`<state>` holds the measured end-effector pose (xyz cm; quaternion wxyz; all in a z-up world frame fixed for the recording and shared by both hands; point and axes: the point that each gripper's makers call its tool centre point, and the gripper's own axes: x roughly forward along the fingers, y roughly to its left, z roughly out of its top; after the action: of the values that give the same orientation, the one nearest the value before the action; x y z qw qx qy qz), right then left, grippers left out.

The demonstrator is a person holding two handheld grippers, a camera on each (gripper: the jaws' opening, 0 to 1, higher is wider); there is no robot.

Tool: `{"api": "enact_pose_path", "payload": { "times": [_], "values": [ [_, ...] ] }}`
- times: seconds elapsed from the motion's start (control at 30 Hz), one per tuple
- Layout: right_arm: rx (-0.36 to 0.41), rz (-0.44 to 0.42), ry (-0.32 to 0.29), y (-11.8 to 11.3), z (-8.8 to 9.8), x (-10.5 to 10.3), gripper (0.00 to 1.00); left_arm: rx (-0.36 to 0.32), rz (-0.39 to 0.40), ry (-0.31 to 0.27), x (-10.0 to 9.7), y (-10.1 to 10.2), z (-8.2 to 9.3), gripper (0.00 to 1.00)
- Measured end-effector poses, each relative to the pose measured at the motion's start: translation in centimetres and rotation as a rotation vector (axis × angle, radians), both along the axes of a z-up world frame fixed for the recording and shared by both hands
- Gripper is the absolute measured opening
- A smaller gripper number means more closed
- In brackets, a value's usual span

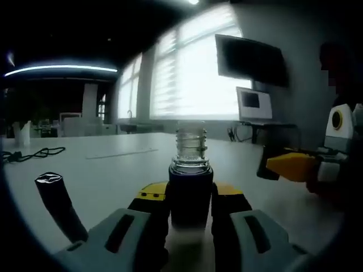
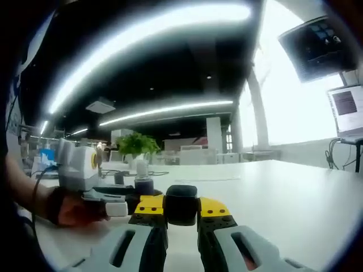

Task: Pick up cosmetic bottle twist off cap place on table pick up cap screw tight cap place on table

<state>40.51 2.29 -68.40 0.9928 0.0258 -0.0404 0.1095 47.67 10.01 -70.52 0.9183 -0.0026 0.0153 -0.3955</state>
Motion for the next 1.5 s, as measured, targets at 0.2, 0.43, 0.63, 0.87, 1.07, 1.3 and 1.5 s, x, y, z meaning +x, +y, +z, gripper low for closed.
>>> {"api": "enact_pose_path", "payload": {
  "times": [0.2, 0.43, 0.63, 0.87, 1.07, 1.3, 1.5],
  "values": [
    [0.030, 0.017, 0.014, 0.3, 0.0, -0.1, 0.13, -0.001, -0.004, 0.008, -0.2, 0.1, 0.0, 0.23],
    [0.019, 0.010, 0.021, 0.6, -0.1, 0.0, 0.13, 0.012, 0.004, 0.005, -1.5, 1.6, 0.1, 0.24],
    [0.037, 0.035, 0.050, 1.4, -0.3, 0.2, 0.13, 0.046, -0.026, -0.035, -3.7, 3.5, 0.1, 0.24],
    [0.026, 0.017, 0.094, 1.0, -1.0, 0.7, 0.13, 0.014, -0.014, -0.016, -4.9, 5.7, 0.5, 0.24],
    [0.044, -0.010, 0.134, 0.5, -1.6, 1.1, 0.13, -0.071, 0.004, 0.024, -5.8, 7.8, 1.8, 0.24],
    [0.020, -0.020, 0.200, 0.7, -2.8, 1.8, 0.13, -0.070, 0.087, -0.022, -6.4, 11.4, 2.7, 0.23],
    [-0.047, -0.043, 0.200, 0.6, -3.1, 1.8, 0.13, -0.130, 0.138, 0.007, -6.9, 12.9, 1.6, 0.22]
  ]
}}
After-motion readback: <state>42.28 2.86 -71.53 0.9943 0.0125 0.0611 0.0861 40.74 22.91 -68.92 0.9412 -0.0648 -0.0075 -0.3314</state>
